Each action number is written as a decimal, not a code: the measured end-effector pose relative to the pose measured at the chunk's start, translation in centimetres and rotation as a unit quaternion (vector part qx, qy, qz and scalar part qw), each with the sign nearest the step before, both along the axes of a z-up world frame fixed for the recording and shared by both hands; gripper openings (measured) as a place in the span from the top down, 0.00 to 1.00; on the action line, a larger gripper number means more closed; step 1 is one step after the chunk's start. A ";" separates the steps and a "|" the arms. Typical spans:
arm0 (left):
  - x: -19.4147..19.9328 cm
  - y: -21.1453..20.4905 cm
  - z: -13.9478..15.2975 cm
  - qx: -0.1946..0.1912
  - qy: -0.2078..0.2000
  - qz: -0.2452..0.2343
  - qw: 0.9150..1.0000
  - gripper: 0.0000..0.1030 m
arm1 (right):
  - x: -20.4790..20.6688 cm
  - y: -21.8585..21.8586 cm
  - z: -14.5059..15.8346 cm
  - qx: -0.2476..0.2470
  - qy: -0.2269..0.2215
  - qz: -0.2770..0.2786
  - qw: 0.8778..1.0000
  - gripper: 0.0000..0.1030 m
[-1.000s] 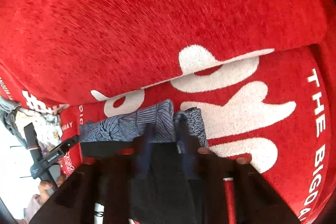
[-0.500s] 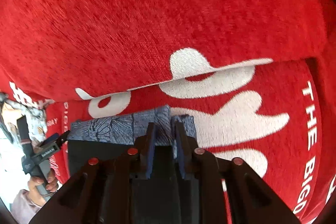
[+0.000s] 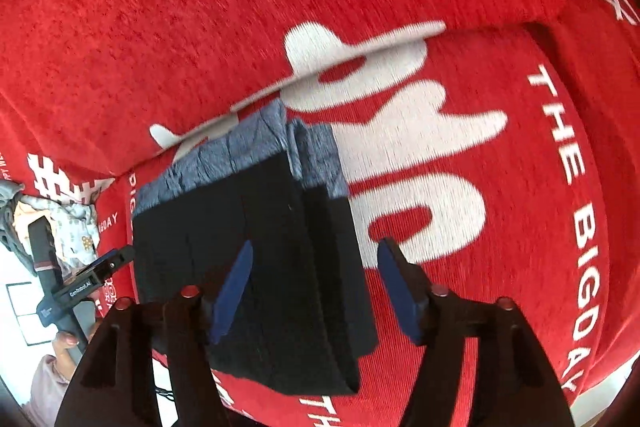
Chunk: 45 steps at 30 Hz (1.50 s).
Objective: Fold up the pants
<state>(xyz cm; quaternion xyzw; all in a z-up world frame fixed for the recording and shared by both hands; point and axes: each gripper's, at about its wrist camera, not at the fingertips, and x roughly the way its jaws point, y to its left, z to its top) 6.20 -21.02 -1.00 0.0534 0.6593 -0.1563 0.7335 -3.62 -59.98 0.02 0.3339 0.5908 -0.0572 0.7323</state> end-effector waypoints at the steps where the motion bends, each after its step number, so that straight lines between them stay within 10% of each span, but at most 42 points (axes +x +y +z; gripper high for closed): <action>1: -0.2 -0.2 0.0 0.000 0.001 -0.002 1.000 0.02 | -0.1 0.0 -0.1 0.003 0.001 0.001 1.000 0.29; 16: -1.8 -2.3 -1.2 -0.008 0.020 -0.021 1.000 0.02 | -0.1 0.8 -1.1 0.034 0.000 0.025 0.999 0.22; 25: -1.6 -2.0 -3.8 -0.108 0.102 -0.017 0.989 0.02 | 0.0 0.3 -2.8 0.094 -0.004 0.048 0.994 0.21; 38: -1.1 -3.8 -6.8 -0.143 0.121 0.001 0.982 0.00 | 3.5 0.2 -7.3 0.200 -0.010 0.074 0.977 0.19; 45: -2.9 -4.3 -4.7 -0.143 0.076 0.002 0.987 0.25 | 3.1 0.2 -6.7 0.223 -0.023 0.062 0.973 0.51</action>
